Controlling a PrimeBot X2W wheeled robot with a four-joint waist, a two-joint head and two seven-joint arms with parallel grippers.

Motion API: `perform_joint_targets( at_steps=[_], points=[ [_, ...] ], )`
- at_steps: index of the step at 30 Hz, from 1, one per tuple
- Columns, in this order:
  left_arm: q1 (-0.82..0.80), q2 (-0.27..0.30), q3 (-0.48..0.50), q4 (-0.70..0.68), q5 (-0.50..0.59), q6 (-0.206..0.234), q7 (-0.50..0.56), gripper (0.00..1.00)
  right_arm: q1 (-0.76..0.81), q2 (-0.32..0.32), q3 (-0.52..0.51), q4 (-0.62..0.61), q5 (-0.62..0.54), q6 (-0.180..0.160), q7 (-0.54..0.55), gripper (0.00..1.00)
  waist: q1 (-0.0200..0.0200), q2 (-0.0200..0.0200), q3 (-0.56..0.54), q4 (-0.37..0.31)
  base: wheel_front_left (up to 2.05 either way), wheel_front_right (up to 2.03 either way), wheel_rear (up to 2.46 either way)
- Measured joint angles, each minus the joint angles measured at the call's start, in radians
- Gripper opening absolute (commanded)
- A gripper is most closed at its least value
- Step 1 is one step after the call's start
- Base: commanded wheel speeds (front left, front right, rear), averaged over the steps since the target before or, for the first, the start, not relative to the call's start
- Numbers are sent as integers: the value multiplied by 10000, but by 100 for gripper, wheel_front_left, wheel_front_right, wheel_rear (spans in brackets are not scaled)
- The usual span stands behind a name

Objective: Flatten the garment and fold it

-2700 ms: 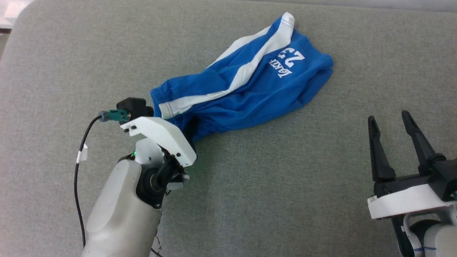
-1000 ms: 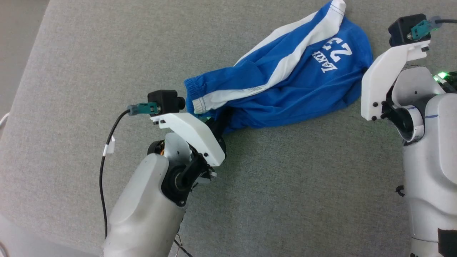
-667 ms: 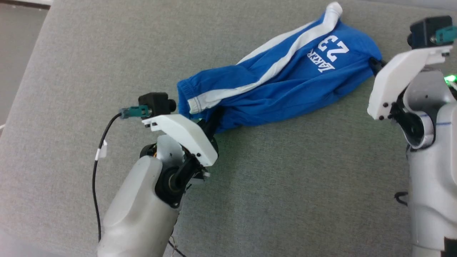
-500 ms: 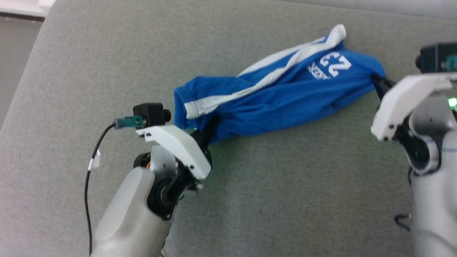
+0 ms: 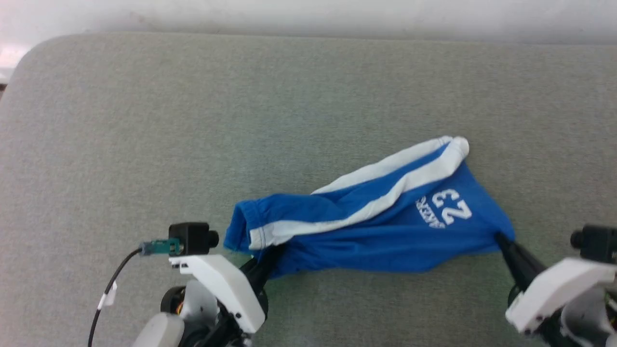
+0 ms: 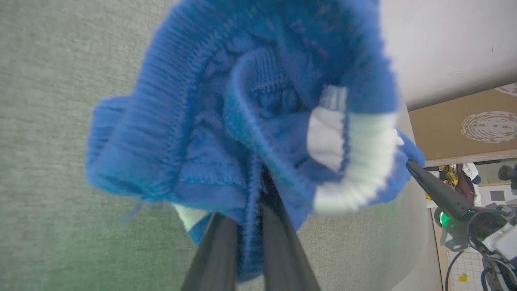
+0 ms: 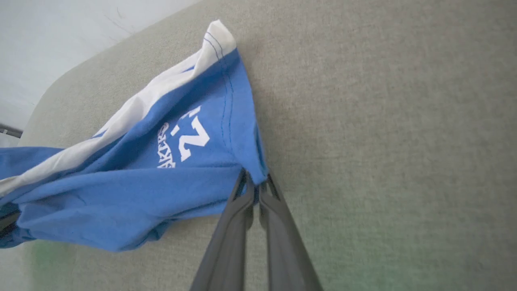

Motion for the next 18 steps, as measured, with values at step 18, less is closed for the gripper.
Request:
perform_joint_targets(
  at_steps=[18],
  points=[
    [1427, -107, 314, -359, -230, 529, -706, 38, 1770, -8, 895, 362, 1083, -4, -1937, 0, 2, 0, -709, -652, 0, 0, 0]
  ],
)
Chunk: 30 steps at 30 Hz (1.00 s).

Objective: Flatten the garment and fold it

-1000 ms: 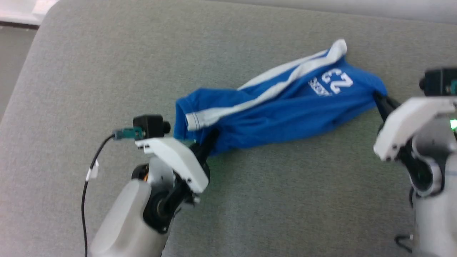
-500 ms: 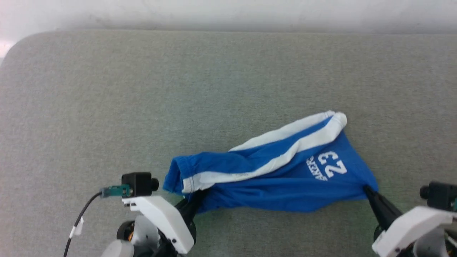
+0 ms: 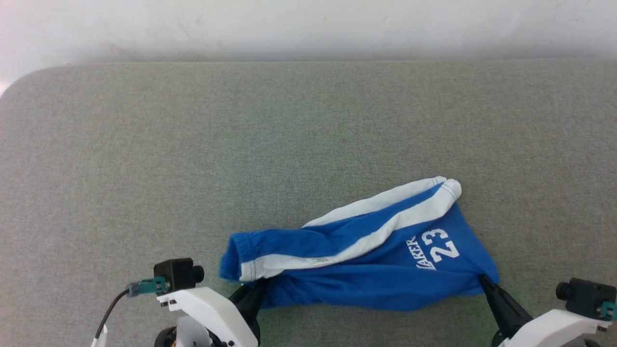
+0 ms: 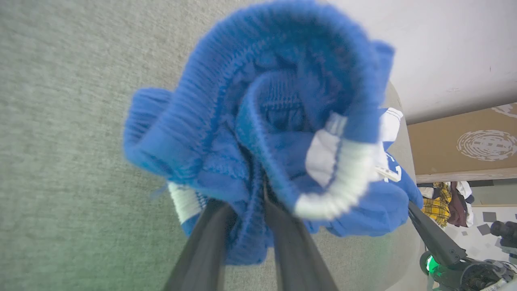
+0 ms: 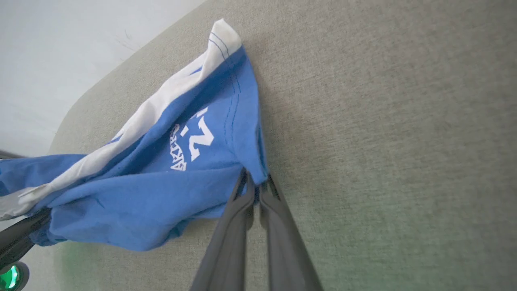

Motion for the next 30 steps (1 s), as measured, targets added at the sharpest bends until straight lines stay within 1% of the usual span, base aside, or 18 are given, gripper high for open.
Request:
perform_joint_targets(
  at_steps=[1, 2, 7, 8, 9, 10, 15, 17, 18, 21, 25, 28, 30],
  points=[
    [-2, 0, 10, 35, 2, 0, -2, 53, -35, -4, -2, 38, -6, -8, -29, 0, 0, 0, 2, 15, 0, 0, 0],
    [-3, -12, 21, 63, 2, 0, -35, 99, -80, -8, -6, 73, -15, -8, -48, 0, 0, 0, 6, 34, 0, 0, 0],
    [-8, -159, 150, 132, 10, 90, -385, 100, -180, -10, 29, 174, -86, -10, -134, 0, 1, 0, -8, 144, 0, 0, 0],
    [-8, -173, 167, 127, 23, 90, -453, 100, -180, -10, 44, 190, -127, -10, -130, 26, 0, 0, -19, 167, 0, 0, 0],
    [-2, -176, 190, 111, 27, 90, -531, 100, -180, -10, 63, 194, -151, -10, -130, 49, 1, 0, -33, 190, 0, 0, 0],
    [8, -180, 244, 61, 27, 107, -625, 100, -180, -10, 84, 190, -180, -10, -121, 100, 1, 0, -49, 213, 0, 0, 0],
    [569, -142, 652, -706, 15, 173, -1183, 100, -115, -8, 79, 15, -278, -10, 96, 100, 0, 2, -125, 341, 0, 0, 0],
    [909, -58, 955, -1151, 35, 182, -1553, 100, -48, -4, -90, -140, -278, -10, 119, 100, 0, 1, -127, 418, 0, 0, 0],
    [1052, -12, 1166, -1352, 86, 253, -1799, 100, -20, -2, -244, -228, -293, -10, 117, 100, 0, 2, -121, 459, 0, 0, 0],
    [1255, 194, 1726, -1841, 485, 349, -2594, 100, -21, -10, -723, -474, -585, -10, 115, 100, 0, 1, -84, 579, 0, 0, 0],
    [1223, 173, 2257, -2115, 1120, 370, -3927, 100, -314, -15, -1026, -625, -1258, -10, 297, 100, 0, 1, 34, 718, 0, 0, 0],
    [1119, 242, 2297, -1910, 1927, 466, -4660, 100, -779, -15, -1049, -614, -1674, -10, 652, 100, 1, 1, 138, 808, 0, 0, 0],
    [956, 207, 2240, -1720, 2220, 514, -4938, 100, -1121, -12, -1016, -535, -1950, -10, 915, 100, 0, 1, 214, 862, 0, 0, 0]
  ],
)
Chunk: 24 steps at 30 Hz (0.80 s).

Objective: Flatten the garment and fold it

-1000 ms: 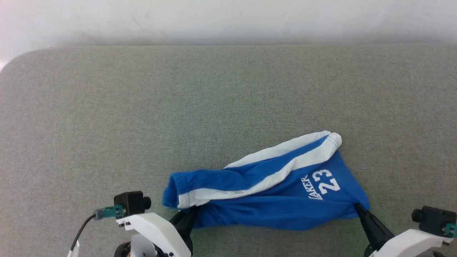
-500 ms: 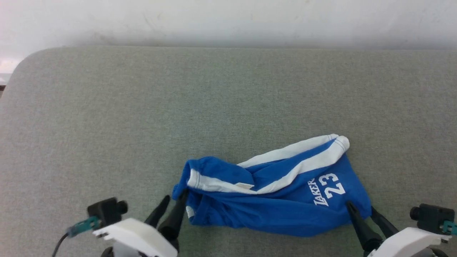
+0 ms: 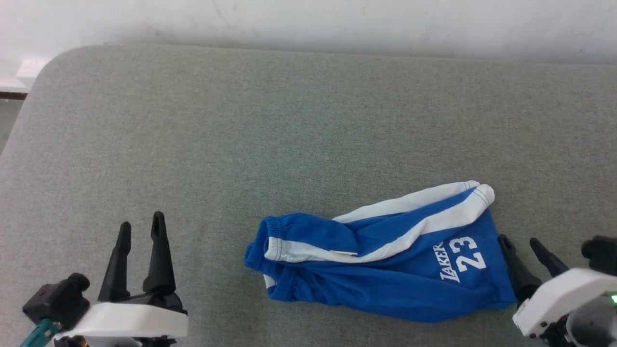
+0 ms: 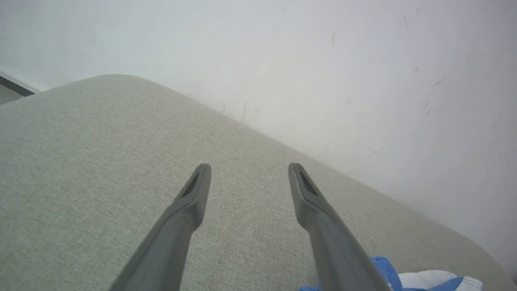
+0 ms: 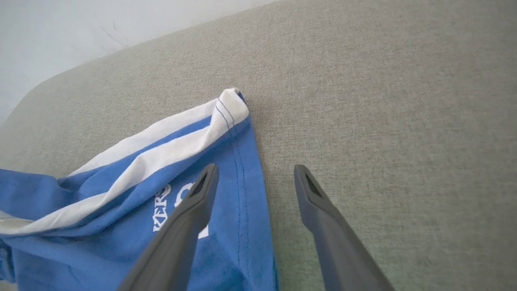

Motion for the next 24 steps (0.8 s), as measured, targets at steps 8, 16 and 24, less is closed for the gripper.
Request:
perform_joint_targets(
  at_steps=[8, 16, 24],
  points=[
    [-560, -217, -458, 619, 267, -184, -159, 100, -940, -6, 35, 1223, -301, 0, 1496, 100, 1, 0, 360, 307, 0, 0, 0],
    [-845, -236, -514, 920, 188, -359, -167, 100, -1380, -320, 219, 1304, 662, -15, 3028, 79, 0, 0, 662, 735, 0, 0, 0],
    [-965, -230, -600, 1137, 169, -441, -161, 100, -1421, -186, 351, 1358, 861, -12, 3260, 0, 1, 0, 481, 899, 0, 0, 0]
  ],
)
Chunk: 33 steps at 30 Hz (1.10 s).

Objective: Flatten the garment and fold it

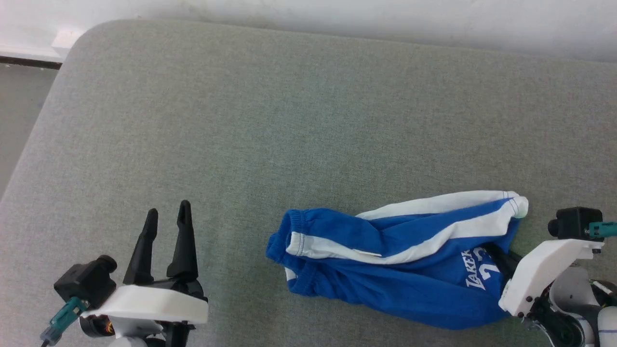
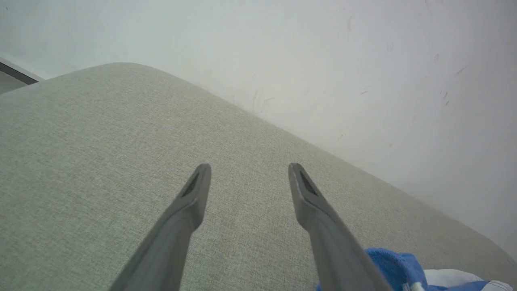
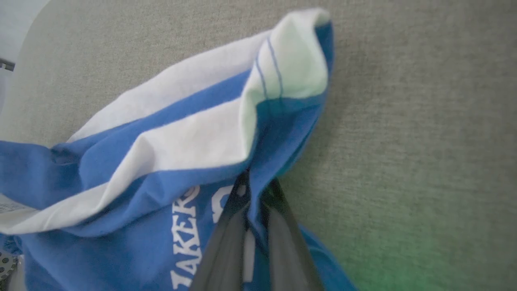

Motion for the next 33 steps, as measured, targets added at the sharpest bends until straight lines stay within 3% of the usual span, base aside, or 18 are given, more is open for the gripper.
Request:
perform_joint_targets(
  at_steps=[6, 14, 18, 23, 33],
  points=[
    [24, 15, -35, 4, 0, 0, 8, 100, -7, 226, -642, 384, -353, 27, -963, 0, -1, 0, -295, -127, 0, 0, 0],
    [105, 94, -92, -33, 2, 19, 98, 100, -32, 203, -2782, 610, -1312, 21, -1755, 0, 0, 0, -550, -403, 0, 0, 0],
    [250, 136, -132, -56, 2, 102, 178, 100, -32, 190, -3250, 560, -1524, 13, -1875, 0, 0, 0, -678, -506, 0, 0, 0],
    [290, 173, -178, -105, 4, 146, 244, 100, -32, 186, -2545, 98, -1325, 12, -1862, 0, -1, 0, -846, -647, 0, 0, 0],
    [289, 134, -311, -104, 2, 180, 270, 100, 9, 188, 372, -1760, -470, 12, -1066, 0, -1, 0, -958, -692, 0, 0, 0]
  ],
)
